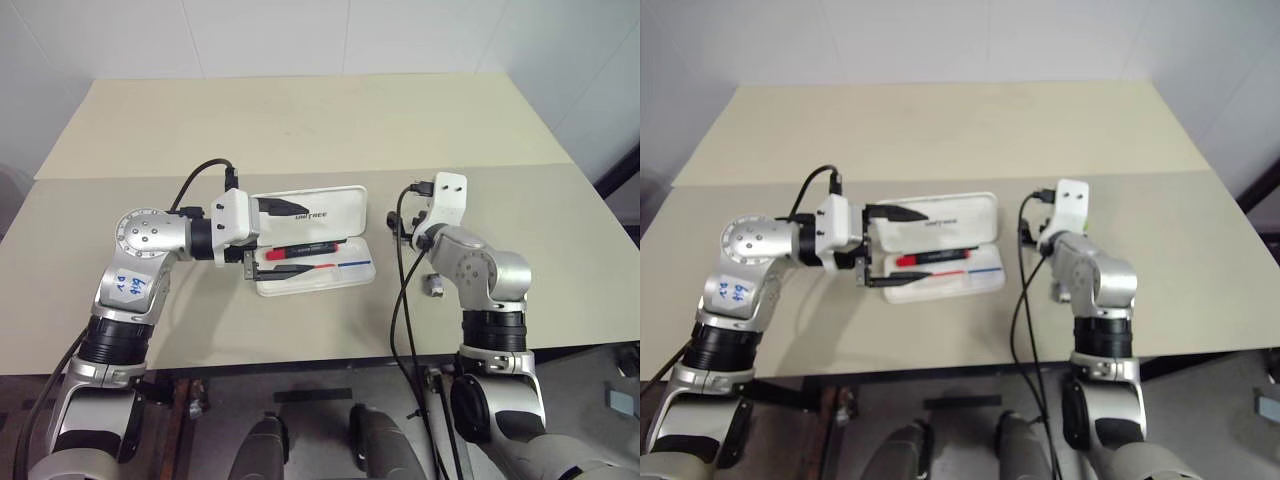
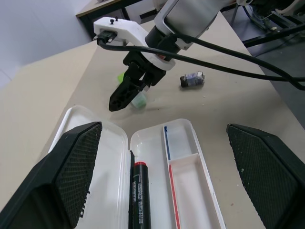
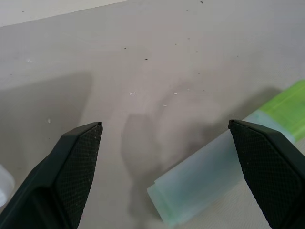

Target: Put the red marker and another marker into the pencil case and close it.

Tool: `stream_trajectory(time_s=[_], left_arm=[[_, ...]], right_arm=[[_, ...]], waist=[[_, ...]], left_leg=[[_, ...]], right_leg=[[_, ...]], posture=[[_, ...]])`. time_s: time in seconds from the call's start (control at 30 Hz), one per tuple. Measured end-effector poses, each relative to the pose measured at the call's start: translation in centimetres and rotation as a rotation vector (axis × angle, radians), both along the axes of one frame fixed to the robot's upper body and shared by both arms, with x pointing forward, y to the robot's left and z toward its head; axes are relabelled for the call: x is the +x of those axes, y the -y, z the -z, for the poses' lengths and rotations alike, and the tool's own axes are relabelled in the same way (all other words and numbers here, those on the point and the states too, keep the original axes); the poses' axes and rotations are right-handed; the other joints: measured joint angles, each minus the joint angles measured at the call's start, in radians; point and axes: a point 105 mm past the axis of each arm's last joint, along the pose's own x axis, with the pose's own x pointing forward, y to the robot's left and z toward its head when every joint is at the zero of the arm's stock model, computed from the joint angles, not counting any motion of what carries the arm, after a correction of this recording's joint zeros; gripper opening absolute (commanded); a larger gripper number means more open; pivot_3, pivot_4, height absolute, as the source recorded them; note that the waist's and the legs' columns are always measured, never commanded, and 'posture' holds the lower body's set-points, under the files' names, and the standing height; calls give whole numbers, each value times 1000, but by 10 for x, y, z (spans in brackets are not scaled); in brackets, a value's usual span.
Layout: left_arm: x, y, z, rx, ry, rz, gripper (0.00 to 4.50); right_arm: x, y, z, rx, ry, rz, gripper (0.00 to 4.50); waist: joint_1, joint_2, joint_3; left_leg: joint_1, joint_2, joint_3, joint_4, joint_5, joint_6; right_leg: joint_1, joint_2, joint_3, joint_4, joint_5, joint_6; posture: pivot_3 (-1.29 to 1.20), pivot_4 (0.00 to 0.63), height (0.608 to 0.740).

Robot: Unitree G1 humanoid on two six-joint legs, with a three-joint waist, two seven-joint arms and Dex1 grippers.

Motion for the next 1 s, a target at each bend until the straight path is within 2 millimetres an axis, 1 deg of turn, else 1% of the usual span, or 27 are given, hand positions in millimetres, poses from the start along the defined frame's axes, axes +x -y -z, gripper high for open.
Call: stream_trajectory(time_s=[0.17,0.37,0.5,0.57,0.67,0.8,1.0], left_arm=[[-2,1,-2,-5,9,-2,4475],[-2,0,-2,-5,9,-5,4475],[-2,1,-2,-7,8,-3,4475],[-1,2,-1,-7,2,2,4475],[-2,5,-1,-5,2,16,4475],[-1,6,-4,-3,12,23,4475],[-1,6,-5,-3,14,23,4475]], right_arm=[[0,4,0,-30,1,26,4500],[-5,19,-1,-63,10,109,4500],[-6,26,-6,-70,30,152,4500],[-9,26,-6,-54,35,175,4500],[-14,22,11,-7,-21,197,4500],[-16,17,15,46,-35,211,4500],[-15,12,15,54,-46,219,4500]], waist=[[2,0,0],[1,0,0],[-2,0,0],[-2,0,0],[-2,0,0],[-1,0,0],[-2,0,0]], left_leg=[[0,0,0,-1,0,0],[0,0,0,-4,0,0],[0,0,1,-7,1,-1],[0,1,2,-8,1,-1],[0,1,2,-8,1,-1],[0,1,3,-7,1,-1],[0,1,2,-7,1,-1]], right_leg=[[0,0,0,0,0,0],[-1,0,0,-2,0,0],[-3,0,1,-2,0,0],[-3,1,1,-1,-1,-1],[-4,2,1,-1,-1,-1],[-4,2,2,0,-1,-1],[-4,2,2,1,-1,-1]], posture=[[0,150,740],[0,150,740],[0,150,740],[0,150,740],[0,150,740],[0,150,740],[0,150,740]])
